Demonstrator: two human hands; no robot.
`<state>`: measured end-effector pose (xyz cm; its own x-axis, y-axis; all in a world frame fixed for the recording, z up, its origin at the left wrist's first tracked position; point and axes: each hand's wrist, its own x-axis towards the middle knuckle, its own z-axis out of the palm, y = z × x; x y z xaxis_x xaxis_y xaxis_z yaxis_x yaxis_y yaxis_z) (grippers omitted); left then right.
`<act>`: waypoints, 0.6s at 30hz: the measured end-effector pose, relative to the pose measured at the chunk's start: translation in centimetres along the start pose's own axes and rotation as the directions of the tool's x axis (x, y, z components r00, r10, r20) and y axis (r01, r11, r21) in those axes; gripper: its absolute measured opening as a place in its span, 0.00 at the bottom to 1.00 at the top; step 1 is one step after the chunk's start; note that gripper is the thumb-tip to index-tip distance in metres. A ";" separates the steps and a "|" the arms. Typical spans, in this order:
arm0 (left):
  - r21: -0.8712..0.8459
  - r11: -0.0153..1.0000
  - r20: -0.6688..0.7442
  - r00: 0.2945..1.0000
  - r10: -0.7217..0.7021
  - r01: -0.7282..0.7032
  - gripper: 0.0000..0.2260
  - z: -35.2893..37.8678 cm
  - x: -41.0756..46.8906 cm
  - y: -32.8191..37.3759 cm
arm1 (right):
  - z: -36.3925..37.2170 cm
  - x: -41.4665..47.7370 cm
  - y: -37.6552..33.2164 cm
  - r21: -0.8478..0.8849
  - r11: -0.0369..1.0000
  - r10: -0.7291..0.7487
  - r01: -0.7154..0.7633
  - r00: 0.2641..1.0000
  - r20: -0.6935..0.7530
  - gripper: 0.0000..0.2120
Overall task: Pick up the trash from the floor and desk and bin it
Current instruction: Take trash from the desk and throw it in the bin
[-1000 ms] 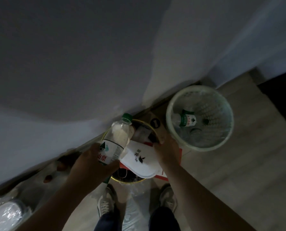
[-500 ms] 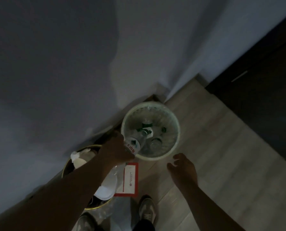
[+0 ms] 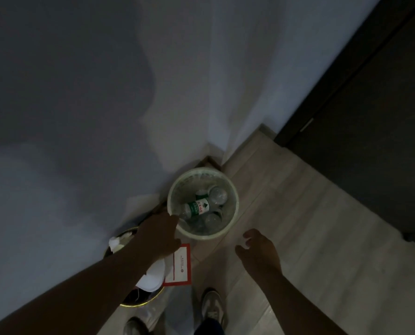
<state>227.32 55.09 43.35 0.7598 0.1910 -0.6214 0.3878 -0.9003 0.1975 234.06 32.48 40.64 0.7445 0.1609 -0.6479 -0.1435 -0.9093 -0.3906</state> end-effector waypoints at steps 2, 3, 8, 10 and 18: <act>0.037 0.999 0.017 1.000 0.010 -0.011 0.17 -2.5 -2.7 1.0 | -2.3 -2.0 -1.3 -0.050 0.997 -0.065 0.066 0.998 0.022 0.17; 0.043 0.999 0.010 1.000 0.017 -0.017 0.18 -3.8 -4.1 1.5 | -3.7 -3.0 -2.1 -0.080 0.991 -0.107 0.109 0.994 0.034 0.18; 0.010 1.000 -0.057 0.998 0.012 -0.011 0.16 -11.3 -12.0 3.7 | -10.5 -9.5 -6.5 -0.282 0.884 -0.369 0.372 0.927 0.067 0.22; 0.013 1.000 -0.083 0.997 -0.002 0.003 0.16 -14.0 -15.4 4.2 | -13.4 -12.3 -8.6 -0.357 0.801 -0.479 0.481 0.872 0.101 0.22; -0.026 0.996 -0.406 0.910 -0.083 0.080 0.32 -23.5 -31.1 2.1 | -23.5 -22.9 -20.7 -0.445 0.474 -0.757 0.760 0.610 0.235 0.19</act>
<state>216.71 56.46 80.90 0.8710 0.4073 -0.2746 0.4603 -0.8719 0.1668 235.30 38.60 78.93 0.4095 0.8766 -0.2527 0.7881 -0.4795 -0.3860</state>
